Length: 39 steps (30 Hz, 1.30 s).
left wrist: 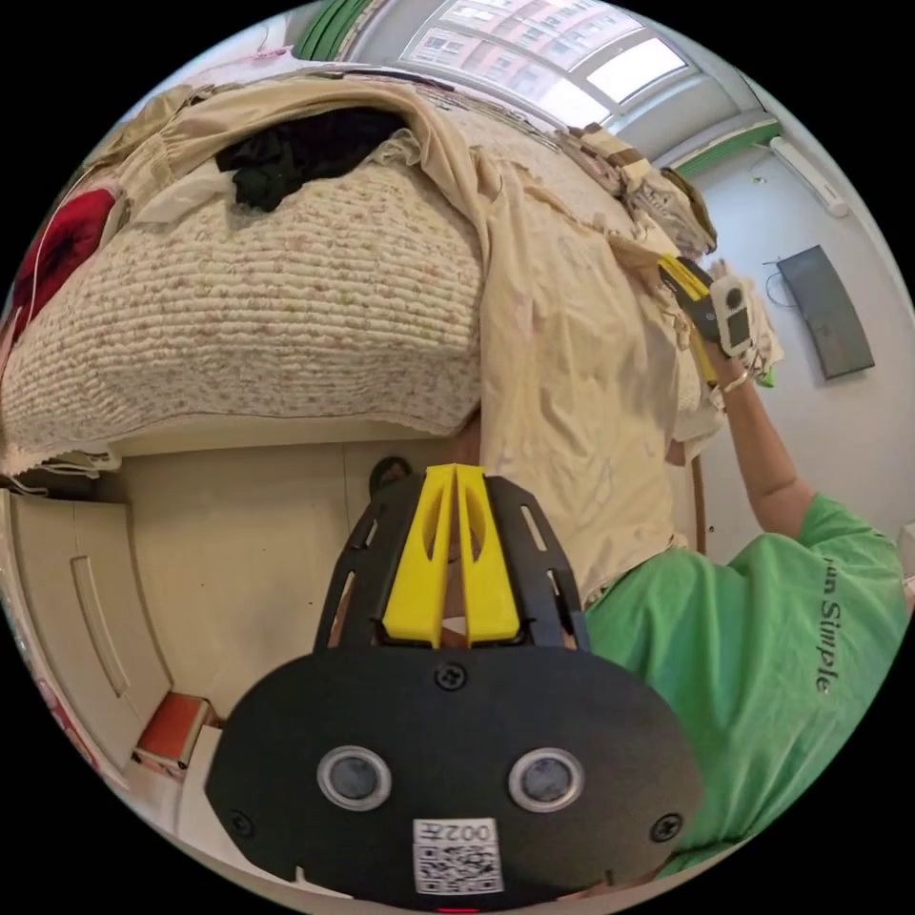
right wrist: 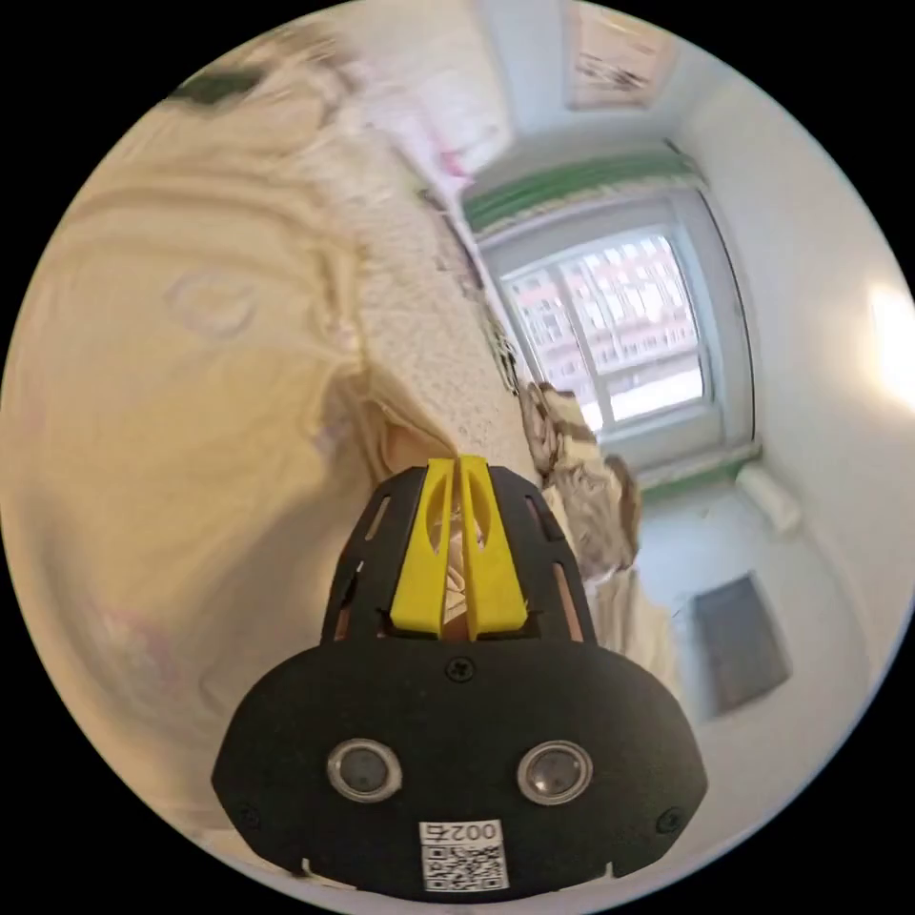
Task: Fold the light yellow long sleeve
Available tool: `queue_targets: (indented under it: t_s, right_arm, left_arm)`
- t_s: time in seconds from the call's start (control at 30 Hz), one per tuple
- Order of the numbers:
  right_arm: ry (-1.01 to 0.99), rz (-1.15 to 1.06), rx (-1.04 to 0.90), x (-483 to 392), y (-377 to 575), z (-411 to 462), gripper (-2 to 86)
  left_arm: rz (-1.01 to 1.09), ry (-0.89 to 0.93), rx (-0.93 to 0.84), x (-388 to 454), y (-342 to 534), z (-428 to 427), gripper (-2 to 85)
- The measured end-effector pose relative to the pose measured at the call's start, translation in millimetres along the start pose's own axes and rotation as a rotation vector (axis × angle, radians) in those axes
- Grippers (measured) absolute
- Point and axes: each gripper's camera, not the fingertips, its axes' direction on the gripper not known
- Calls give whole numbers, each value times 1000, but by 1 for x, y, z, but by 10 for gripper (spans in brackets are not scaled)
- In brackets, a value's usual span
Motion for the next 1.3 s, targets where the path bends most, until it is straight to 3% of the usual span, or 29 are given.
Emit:
queue_targets:
  t_s: [0.1, 0.2, 0.43, 0.63, 0.93, 1.07, 1.17, 1.3]
  right_arm:
    - [-192, 385, -145, 91, 22, 39, 40]
    - [-312, 484, -229, 128, 52, 71, 76]
    - [-348, 421, -181, 130, 76, 63, 86]
    - [-430, 363, -19, 131, 60, 37, 82]
    - [-403, 14, -193, 87, 25, 112, 120]
    - [-449, -51, -270, 86, 27, 137, 47]
    - [-388, -42, -233, 89, 39, 129, -2]
    - [-312, 161, -55, 116, 69, 79, -8]
  left_arm:
    - [17, -34, -4, 0, -1, -2, -9]
    - [29, -61, -20, -1, 1, 1, -9]
    - [-19, 0, -34, -16, 10, 11, -9]
    - [-7, -15, -45, -17, 8, 13, -9]
    - [-10, 0, -65, -20, 17, 25, -9]
    - [-34, 5, -70, -26, 26, 30, -9]
    - [-30, 7, -55, -27, 27, 31, -9]
    - [41, -26, -37, -14, 15, 31, -9]
